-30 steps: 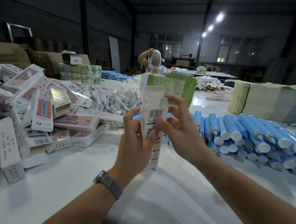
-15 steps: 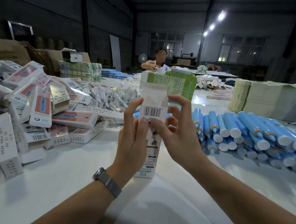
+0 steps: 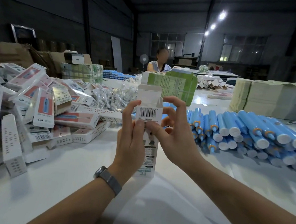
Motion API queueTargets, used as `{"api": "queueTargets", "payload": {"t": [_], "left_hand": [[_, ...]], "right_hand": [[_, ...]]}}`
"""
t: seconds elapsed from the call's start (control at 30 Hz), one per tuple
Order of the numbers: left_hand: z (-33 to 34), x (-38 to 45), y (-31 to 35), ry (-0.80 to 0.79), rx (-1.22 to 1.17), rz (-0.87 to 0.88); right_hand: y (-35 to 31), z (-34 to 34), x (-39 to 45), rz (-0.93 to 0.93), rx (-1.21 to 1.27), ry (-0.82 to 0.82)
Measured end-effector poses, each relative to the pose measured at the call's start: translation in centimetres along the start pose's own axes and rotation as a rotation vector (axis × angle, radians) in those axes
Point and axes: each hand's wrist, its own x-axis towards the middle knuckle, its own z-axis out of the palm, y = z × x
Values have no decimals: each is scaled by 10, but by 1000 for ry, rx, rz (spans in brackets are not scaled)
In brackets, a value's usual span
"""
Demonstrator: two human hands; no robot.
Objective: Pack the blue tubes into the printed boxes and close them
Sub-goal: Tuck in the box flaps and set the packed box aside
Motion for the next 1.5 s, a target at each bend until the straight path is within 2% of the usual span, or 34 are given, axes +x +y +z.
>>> {"api": "queueTargets", "payload": {"t": [0.47, 0.8, 0.97, 1.23, 1.5], "left_hand": [[1, -2, 2, -12, -73, 10], [6, -4, 5, -16, -124, -38], [6, -3, 5, -25, -105, -72], [7, -3, 0, -55, -37, -4], [5, 0, 12, -17, -171, -52]], "right_hand": [[-3, -4, 2, -2, -2, -21], [-11, -12, 5, -108, -48, 10], [-10, -10, 4, -127, -34, 38], [-8, -12, 4, -127, -79, 26], [-13, -15, 5, -156, -64, -8]]}}
